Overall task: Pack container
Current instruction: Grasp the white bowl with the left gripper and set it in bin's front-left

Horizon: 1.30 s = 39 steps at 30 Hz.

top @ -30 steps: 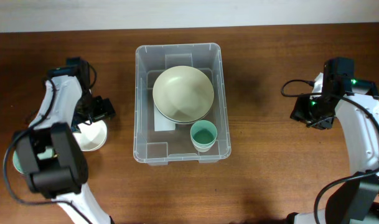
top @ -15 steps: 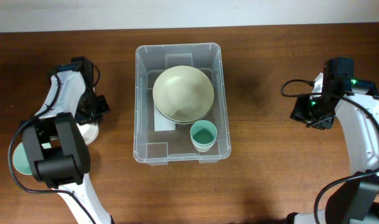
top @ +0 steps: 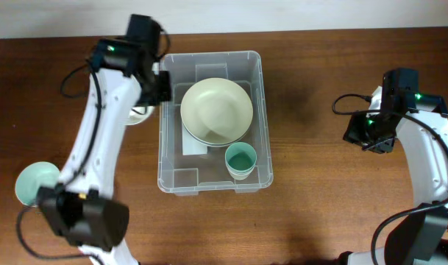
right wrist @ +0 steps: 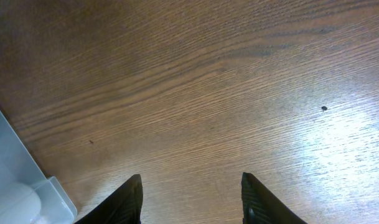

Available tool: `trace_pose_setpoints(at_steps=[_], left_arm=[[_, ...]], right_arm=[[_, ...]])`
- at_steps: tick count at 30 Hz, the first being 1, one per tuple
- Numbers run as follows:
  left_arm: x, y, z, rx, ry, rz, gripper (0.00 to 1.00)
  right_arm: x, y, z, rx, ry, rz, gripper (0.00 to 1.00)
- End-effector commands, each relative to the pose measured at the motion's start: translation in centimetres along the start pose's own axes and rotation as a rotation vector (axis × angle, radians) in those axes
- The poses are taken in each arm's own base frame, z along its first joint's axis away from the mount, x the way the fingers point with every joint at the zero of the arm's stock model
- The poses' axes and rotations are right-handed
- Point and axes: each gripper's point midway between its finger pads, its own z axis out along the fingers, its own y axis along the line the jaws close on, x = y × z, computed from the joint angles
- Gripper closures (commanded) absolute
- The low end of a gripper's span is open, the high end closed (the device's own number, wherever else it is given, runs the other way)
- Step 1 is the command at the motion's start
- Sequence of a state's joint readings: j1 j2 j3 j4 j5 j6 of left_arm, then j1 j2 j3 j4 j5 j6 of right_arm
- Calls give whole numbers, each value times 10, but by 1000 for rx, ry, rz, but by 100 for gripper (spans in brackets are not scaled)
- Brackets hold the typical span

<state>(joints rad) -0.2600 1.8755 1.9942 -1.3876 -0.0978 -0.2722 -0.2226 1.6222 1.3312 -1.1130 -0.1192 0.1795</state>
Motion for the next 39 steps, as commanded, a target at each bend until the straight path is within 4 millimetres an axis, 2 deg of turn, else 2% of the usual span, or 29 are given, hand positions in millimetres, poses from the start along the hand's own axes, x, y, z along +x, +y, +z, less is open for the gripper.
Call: trace_pose_setpoints(at_steps=[1,3,6,7,10,15,21,25,26,28,30,34,37,39], left_arm=[[22,-42,-17,37,12,108,99],[52,-70,-11,37,80,156,99],[77,-90,1,32,130,214,99],[97,-104,14,24,166,256,99],[119,-114,31,13,202,290,99],[148,-114,67,-17,251,289,99],[161,-89,102,-86,276,202,99],[161,-80,110,-92,280,179,97],[159,-80,111,-89,275,175,85],[156,-82,112,-81,262,174,50],[153,-83,112,-74,251,173,35],[137,-89,96,-47,206,181,31],[112,-86,61,-45,121,161,31],[90,-74,29,-63,39,132,30]], right_arm=[[0,3,-1,-6,-5,-14,53],[1,3,-1,-6,-4,-14,53],[1,3,-1,-7,-4,-14,53],[1,3,-1,-7,-4,-14,53],[1,3,-1,-7,-3,-13,53],[2,3,-1,-6,0,-13,53],[3,2,-1,-5,7,-12,53],[3,2,-1,-5,7,-13,53],[3,2,-1,-5,7,-13,53],[3,2,-1,-5,7,-13,53],[3,2,-1,-4,6,-13,53],[3,2,-1,-4,6,-13,53],[3,2,-1,-4,6,-13,53],[3,2,-1,-4,6,-13,53]])
